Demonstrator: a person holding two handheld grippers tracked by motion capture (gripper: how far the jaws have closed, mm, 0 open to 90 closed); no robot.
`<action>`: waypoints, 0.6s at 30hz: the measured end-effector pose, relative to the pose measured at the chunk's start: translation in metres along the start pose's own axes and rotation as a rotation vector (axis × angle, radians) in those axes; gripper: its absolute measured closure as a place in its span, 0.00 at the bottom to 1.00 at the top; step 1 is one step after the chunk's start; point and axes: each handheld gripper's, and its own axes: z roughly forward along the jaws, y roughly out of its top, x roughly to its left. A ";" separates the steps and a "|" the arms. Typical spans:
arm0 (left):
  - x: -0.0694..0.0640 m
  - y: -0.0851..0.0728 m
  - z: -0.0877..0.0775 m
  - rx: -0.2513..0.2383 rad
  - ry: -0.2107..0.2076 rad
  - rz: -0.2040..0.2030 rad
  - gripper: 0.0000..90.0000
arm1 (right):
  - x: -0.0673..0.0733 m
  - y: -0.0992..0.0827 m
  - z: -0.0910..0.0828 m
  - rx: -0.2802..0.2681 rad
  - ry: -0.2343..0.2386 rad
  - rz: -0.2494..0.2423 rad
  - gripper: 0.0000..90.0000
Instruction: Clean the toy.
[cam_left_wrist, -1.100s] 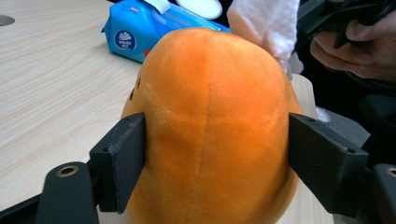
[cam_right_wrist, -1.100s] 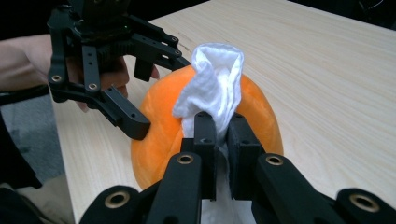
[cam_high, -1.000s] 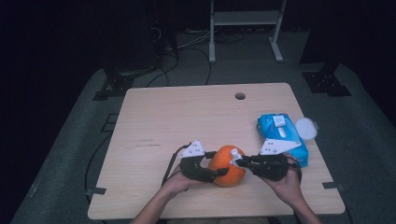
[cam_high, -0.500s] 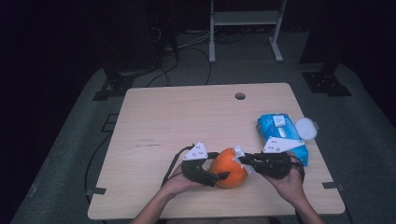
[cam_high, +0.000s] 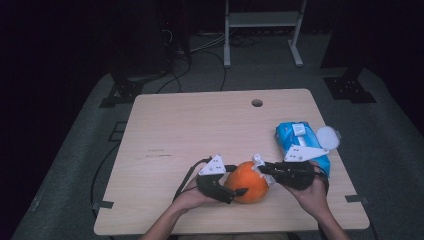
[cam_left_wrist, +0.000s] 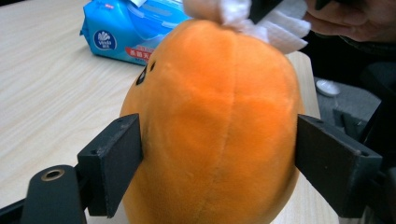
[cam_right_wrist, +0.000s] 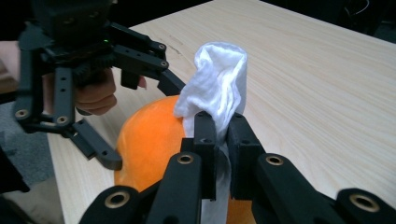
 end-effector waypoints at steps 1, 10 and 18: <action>-0.002 -0.001 0.001 0.001 -0.003 0.006 0.25 | 0.002 0.001 0.000 0.003 0.002 -0.002 0.92; -0.012 0.000 0.004 0.026 0.002 0.076 0.32 | 0.031 0.009 0.014 0.028 0.050 -0.090 0.92; -0.006 -0.001 0.006 0.005 -0.016 0.023 0.22 | 0.004 0.002 -0.003 0.023 -0.004 -0.014 0.92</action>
